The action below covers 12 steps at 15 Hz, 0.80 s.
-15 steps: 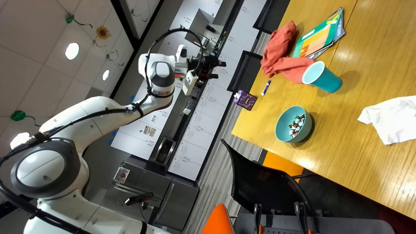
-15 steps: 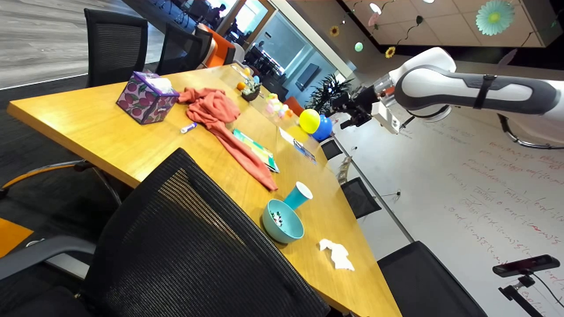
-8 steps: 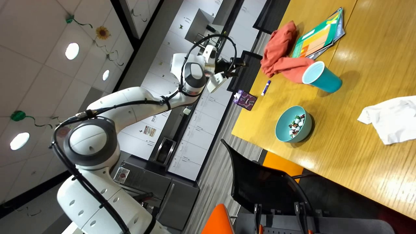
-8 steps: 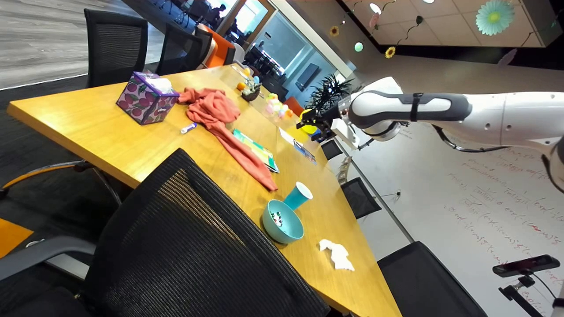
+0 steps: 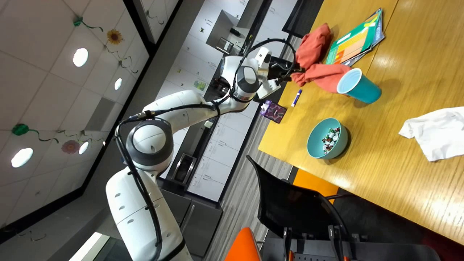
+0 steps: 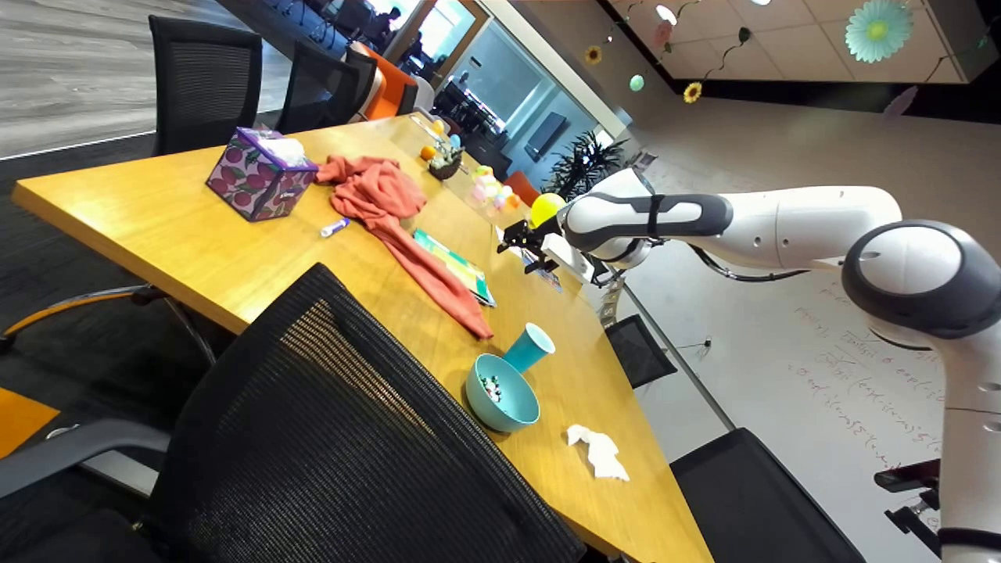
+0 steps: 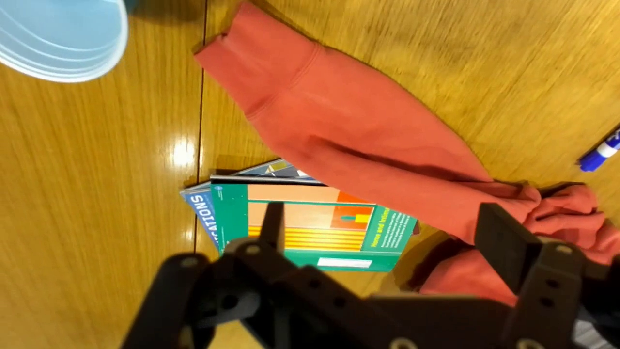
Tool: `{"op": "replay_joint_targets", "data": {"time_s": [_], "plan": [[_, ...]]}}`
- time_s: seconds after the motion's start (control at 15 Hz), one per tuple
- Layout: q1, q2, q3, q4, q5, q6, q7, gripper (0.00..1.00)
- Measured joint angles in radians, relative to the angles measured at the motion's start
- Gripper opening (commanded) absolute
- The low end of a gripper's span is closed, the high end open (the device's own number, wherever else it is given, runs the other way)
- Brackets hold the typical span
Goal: Hang the orange sweatshirt on the backrest of the black chair
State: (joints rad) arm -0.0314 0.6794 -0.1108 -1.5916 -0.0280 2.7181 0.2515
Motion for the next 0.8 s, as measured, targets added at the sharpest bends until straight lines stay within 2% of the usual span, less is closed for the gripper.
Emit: {"op": "replay_joint_targets", "data": {"time_s": [0.4,0.8], "plan": [[-0.006,0.155,-0.026,0.153,0.041,-0.054,0.047,1.00],[-0.015,0.238,-0.026,0.218,0.080,-0.067,0.051,1.00]]}}
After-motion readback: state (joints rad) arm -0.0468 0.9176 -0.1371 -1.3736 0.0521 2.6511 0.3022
